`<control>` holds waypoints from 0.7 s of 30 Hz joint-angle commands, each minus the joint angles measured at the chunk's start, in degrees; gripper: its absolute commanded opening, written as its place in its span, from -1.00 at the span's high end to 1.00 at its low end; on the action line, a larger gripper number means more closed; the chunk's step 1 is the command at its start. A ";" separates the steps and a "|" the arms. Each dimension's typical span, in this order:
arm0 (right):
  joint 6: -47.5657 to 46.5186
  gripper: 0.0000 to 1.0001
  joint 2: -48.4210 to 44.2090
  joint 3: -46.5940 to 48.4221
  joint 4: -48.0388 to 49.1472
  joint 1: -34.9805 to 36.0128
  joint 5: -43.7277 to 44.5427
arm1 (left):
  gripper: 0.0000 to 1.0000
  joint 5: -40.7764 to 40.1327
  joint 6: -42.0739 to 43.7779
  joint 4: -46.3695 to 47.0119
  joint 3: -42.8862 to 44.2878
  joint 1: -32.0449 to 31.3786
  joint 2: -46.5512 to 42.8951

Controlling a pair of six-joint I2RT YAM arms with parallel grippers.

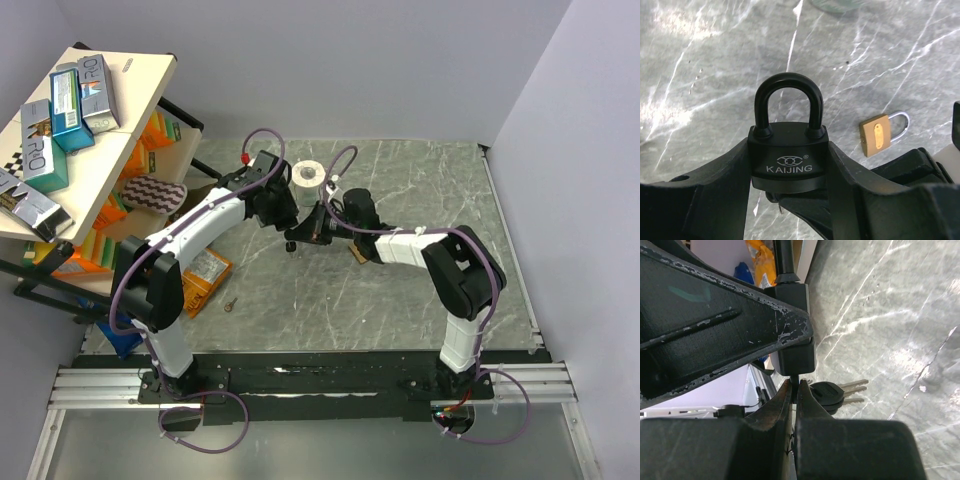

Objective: Unlock with the key

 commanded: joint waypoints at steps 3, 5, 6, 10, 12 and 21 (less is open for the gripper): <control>-0.46 1.00 -1.25 6.65 9.77 -5.44 15.06 | 0.98 18.91 0.27 -9.67 0.88 -5.95 -4.77; 1.37 1.00 -2.04 5.43 10.39 -5.88 13.57 | 0.98 19.53 0.98 -7.22 0.36 -5.86 -6.09; 1.91 1.00 -2.48 4.89 10.91 -5.97 13.30 | 0.98 19.79 1.15 -6.34 0.09 -5.86 -6.62; 2.79 1.00 -5.02 3.83 11.01 -6.41 11.90 | 0.98 21.38 2.12 -1.68 -1.40 -5.86 -10.57; 2.97 1.00 -5.82 3.83 10.57 -6.58 10.93 | 0.98 21.90 3.17 0.43 -1.75 -5.69 -12.58; 4.90 1.00 -9.51 4.80 9.60 -7.02 8.11 | 0.98 26.03 5.55 6.59 -5.35 -5.16 -19.01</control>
